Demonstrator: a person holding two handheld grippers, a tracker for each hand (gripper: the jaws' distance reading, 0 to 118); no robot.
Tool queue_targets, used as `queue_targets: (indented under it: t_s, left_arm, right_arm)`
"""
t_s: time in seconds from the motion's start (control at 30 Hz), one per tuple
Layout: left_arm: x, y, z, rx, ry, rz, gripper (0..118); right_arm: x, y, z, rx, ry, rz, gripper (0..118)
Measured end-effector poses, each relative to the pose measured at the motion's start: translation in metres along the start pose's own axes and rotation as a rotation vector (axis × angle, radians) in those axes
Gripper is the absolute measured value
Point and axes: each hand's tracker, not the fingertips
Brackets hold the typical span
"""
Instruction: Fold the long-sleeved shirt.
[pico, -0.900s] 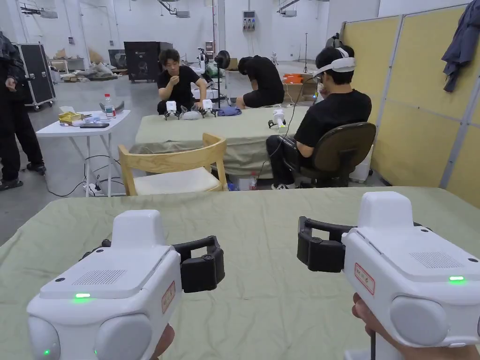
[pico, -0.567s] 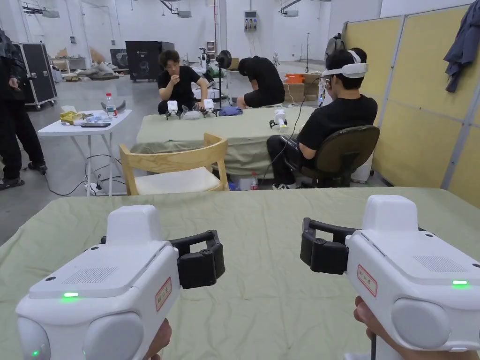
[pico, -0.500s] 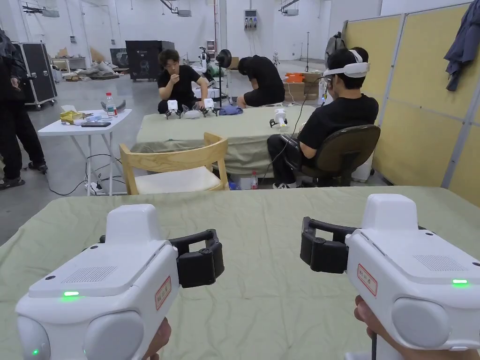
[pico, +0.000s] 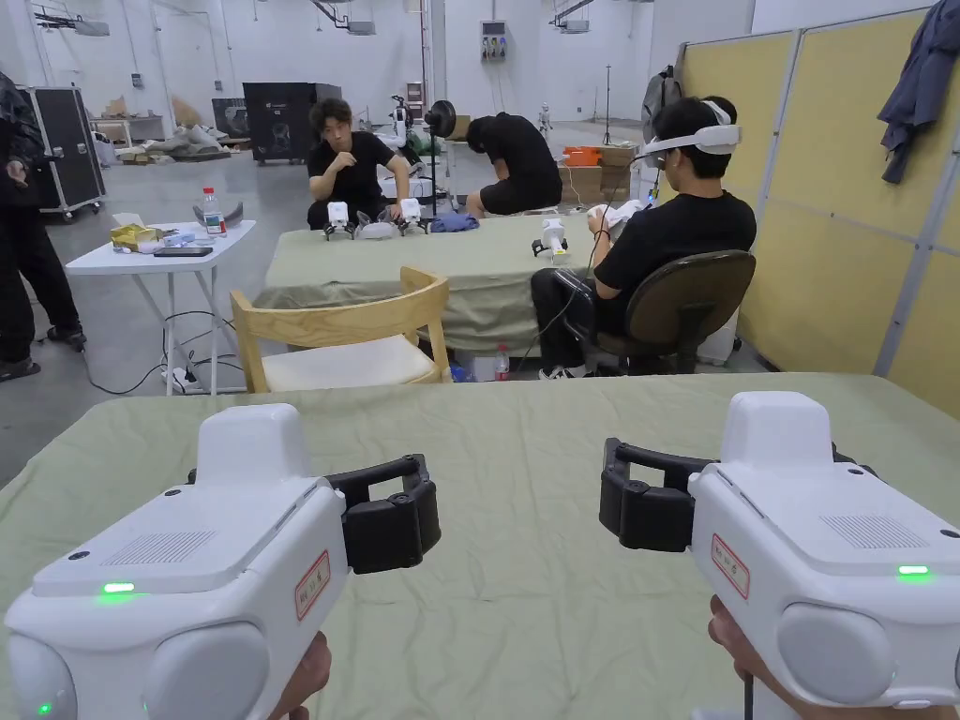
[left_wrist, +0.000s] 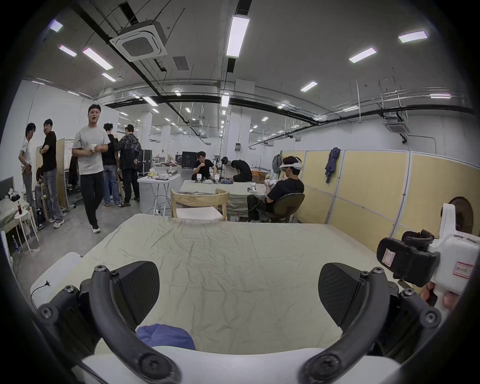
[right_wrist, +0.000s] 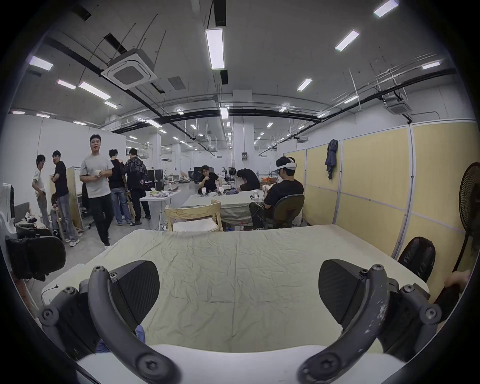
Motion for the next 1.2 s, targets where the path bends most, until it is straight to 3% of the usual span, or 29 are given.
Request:
queue_targets:
  t_s: [1.2]
  left_arm:
    - [0.001,0.004,0.008,0.051,0.013,-0.016,118]
  right_arm:
    - [-0.005,0.006,0.014,0.099,0.011,0.03,118]
